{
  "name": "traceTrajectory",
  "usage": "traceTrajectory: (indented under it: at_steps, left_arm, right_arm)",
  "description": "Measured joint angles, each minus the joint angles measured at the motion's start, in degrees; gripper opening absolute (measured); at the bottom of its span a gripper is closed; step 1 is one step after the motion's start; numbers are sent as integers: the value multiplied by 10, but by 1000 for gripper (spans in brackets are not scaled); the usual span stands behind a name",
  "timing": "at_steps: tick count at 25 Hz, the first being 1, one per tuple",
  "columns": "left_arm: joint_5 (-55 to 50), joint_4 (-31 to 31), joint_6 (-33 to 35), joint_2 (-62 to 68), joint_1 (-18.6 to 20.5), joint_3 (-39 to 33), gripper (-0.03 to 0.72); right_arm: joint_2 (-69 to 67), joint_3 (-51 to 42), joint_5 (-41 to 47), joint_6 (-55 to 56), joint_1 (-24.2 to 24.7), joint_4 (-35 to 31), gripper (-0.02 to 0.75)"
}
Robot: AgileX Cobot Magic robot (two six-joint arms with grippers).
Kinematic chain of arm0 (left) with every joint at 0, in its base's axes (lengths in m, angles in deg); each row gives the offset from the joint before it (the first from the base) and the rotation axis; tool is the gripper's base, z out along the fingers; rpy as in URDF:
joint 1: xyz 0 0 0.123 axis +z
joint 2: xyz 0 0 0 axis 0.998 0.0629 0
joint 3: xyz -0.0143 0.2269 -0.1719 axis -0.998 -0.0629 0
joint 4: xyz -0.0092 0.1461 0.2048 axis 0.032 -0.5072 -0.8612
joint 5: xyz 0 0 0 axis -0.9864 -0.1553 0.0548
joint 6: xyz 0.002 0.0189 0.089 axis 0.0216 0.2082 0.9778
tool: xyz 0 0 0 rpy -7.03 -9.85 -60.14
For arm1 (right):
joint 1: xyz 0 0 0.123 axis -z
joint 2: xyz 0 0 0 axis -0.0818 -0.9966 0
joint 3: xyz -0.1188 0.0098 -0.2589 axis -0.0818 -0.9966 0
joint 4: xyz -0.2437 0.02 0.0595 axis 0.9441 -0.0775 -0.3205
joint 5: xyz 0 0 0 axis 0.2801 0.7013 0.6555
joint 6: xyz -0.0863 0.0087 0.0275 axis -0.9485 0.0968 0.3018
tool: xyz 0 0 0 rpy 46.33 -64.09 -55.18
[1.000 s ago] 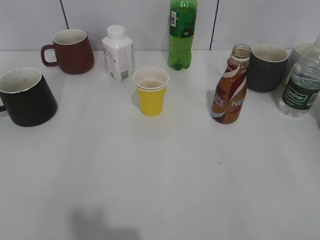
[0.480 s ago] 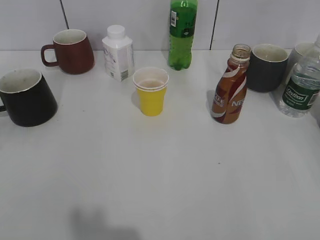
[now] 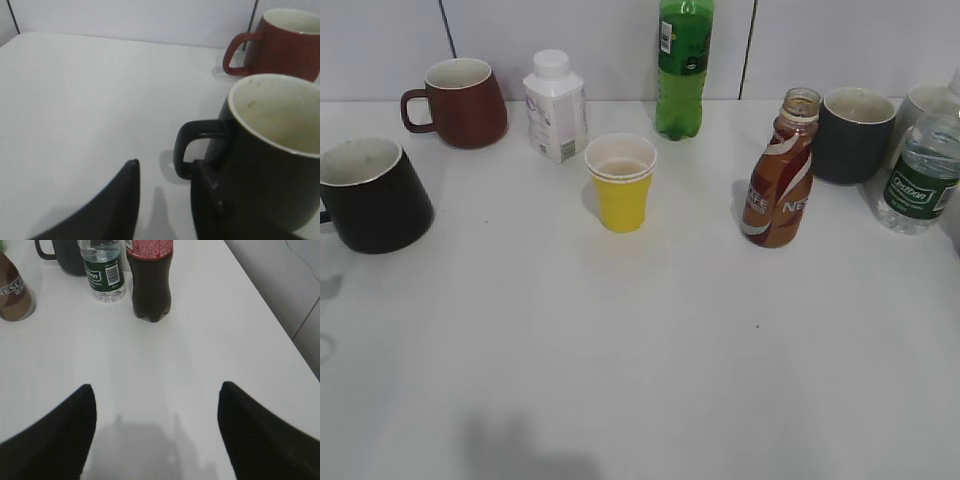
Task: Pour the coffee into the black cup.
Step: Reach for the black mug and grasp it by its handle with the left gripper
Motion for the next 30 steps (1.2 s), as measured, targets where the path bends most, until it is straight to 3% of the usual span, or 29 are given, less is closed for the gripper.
traceTrajectory:
  at_steps: [9, 13, 16, 19, 30]
  left_arm:
    - [67, -7, -21, 80, -1, 0, 280]
    - [109, -65, -21, 105, -1, 0, 292]
    - [166, -94, -21, 126, -1, 0, 361]
    - [200, -77, -21, 152, -1, 0, 404]
    - [236, -48, -21, 183, 6, 7, 414]
  right_arm:
    - [0, 0, 0, 0, 0, 0, 588]
    - [0, 0, 0, 0, 0, 0, 588]
    - [0, 0, 0, 0, 0, 0, 588]
    - [0, 0, 0, 0, 0, 0, 588]
    - [0, 0, 0, 0, 0, 0, 588]
